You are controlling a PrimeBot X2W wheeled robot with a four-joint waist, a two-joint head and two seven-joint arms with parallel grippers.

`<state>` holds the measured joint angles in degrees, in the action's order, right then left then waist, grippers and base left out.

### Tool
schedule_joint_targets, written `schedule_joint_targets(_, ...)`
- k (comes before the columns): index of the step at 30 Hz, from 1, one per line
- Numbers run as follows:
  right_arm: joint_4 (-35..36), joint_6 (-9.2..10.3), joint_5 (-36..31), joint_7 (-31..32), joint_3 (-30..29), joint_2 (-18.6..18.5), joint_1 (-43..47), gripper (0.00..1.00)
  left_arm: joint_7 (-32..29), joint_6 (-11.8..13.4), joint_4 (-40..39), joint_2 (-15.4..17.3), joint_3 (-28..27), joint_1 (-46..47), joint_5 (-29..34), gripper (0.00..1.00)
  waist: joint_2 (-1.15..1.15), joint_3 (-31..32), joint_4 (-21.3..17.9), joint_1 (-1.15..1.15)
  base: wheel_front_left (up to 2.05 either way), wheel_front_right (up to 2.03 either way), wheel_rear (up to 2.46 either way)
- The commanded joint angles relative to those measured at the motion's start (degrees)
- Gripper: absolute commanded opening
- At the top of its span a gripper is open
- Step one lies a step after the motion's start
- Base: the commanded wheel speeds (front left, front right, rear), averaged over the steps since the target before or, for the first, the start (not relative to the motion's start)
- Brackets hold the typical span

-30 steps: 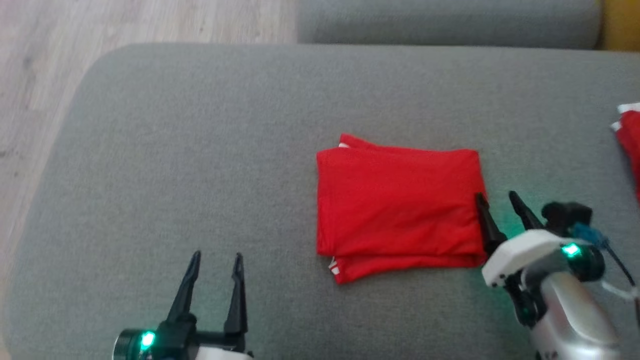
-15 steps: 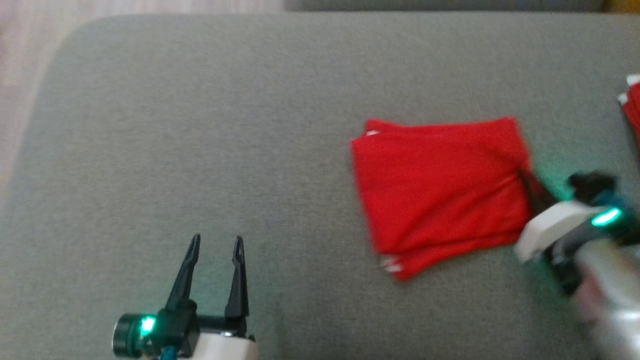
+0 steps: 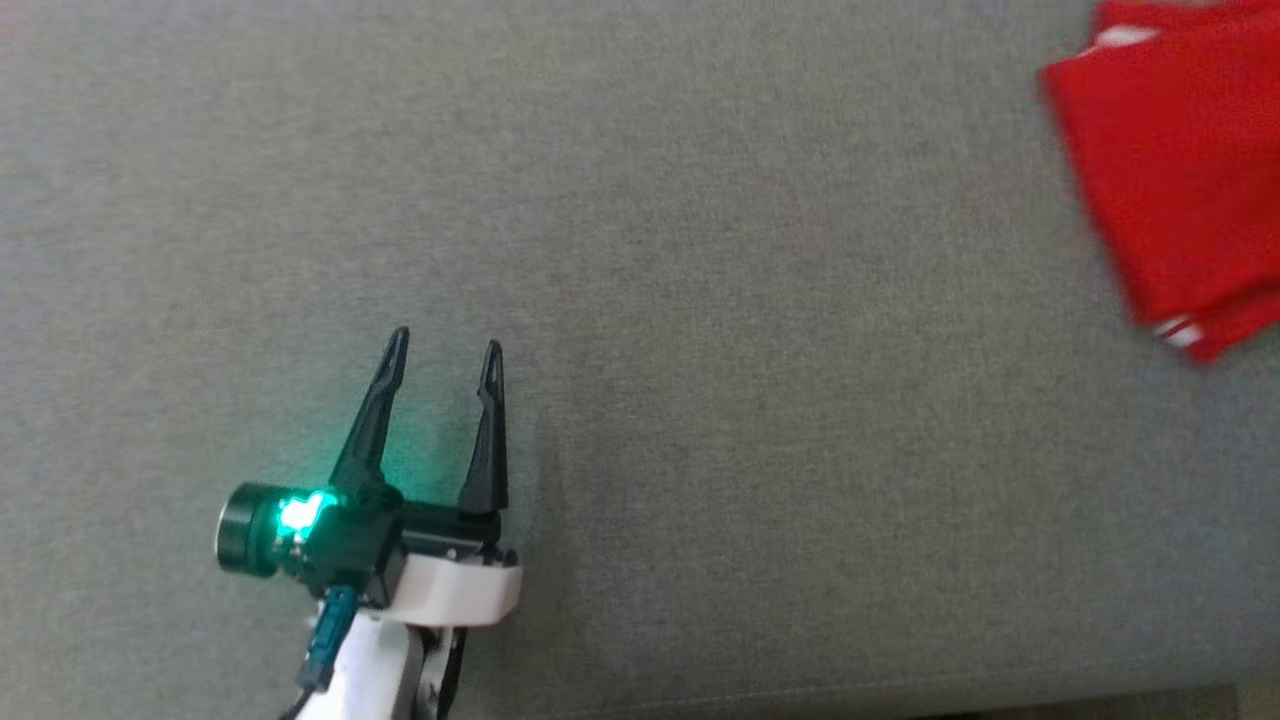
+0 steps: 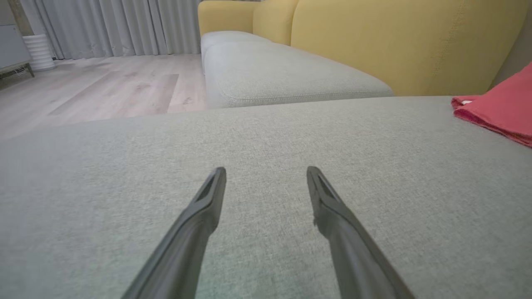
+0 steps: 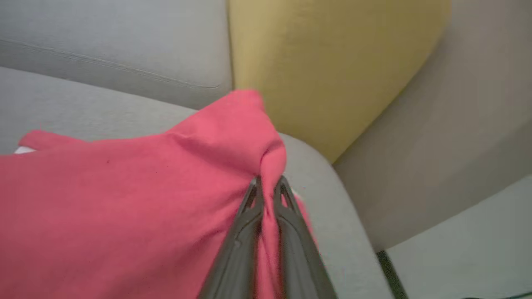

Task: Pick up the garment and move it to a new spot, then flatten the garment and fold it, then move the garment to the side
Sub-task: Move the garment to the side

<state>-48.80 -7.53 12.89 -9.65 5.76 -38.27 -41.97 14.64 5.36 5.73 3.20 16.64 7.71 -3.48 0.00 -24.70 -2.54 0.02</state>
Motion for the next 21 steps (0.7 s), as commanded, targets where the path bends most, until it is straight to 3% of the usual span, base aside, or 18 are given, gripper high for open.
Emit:
schedule_joint_targets(1,1.31,0.04,-0.89,-0.84,-1.41,-3.82,-0.85,0.00,0.36,-0.28,-1.75,-0.14,-1.44,1.49,0.28,1.00,0.00,-2.13,-1.37,-0.02,0.00,0.00,0.00)
schedule_joint_targets(2,1.25,0.04,-1.59,-0.70,-3.11,-4.73,-1.32,0.00,0.36,-0.32,-1.76,-0.15,-1.43,1.94,0.18,1.00,0.00,-2.41,-1.45,-0.02,0.00,0.00,0.00)
schedule_joint_targets(3,1.06,0.04,-2.49,-0.53,-4.79,-5.34,-1.52,0.31,0.36,-0.26,-1.83,-0.17,-1.55,2.38,-0.10,1.00,0.00,-2.57,-1.44,-0.02,0.00,0.00,0.00)
schedule_joint_targets(4,0.93,0.04,-3.49,-0.45,-6.28,-5.51,-1.52,1.00,0.36,-0.08,-1.97,-0.19,-1.80,2.78,-0.56,1.00,0.00,-2.58,-1.41,-0.02,0.00,0.00,0.00)
schedule_joint_targets(7,1.46,0.04,-6.90,-0.64,-9.56,-3.65,-0.25,1.00,0.36,0.73,-2.35,-0.25,-2.50,3.61,-1.80,1.00,0.00,-1.00,-1.03,-0.02,0.00,0.00,0.00)
schedule_joint_targets(9,2.67,0.04,-8.99,-1.34,-11.32,-0.38,1.82,1.00,0.36,0.94,-2.34,-0.27,-2.58,3.56,-2.31,1.00,0.00,1.25,-0.63,-0.02,0.00,0.00,0.00)
schedule_joint_targets(15,8.57,0.04,-9.00,-4.07,-12.70,16.48,14.39,1.00,0.36,-0.02,-1.24,-0.31,-2.19,-0.09,-5.15,1.00,0.00,12.23,1.04,-0.02,0.00,0.00,0.00)
schedule_joint_targets(18,12.32,0.04,-7.08,-4.86,-9.98,24.36,22.82,1.00,0.36,0.84,-0.51,-0.31,-2.39,-2.85,-6.04,1.00,0.00,18.34,1.87,-0.02,0.00,0.00,0.00)
schedule_joint_targets(21,17.17,0.04,-4.29,-5.27,-5.64,29.32,30.86,1.00,0.36,1.91,-0.22,-0.31,-2.71,-6.37,-6.36,1.00,0.00,24.01,2.34,-0.02,0.00,0.00,0.00)
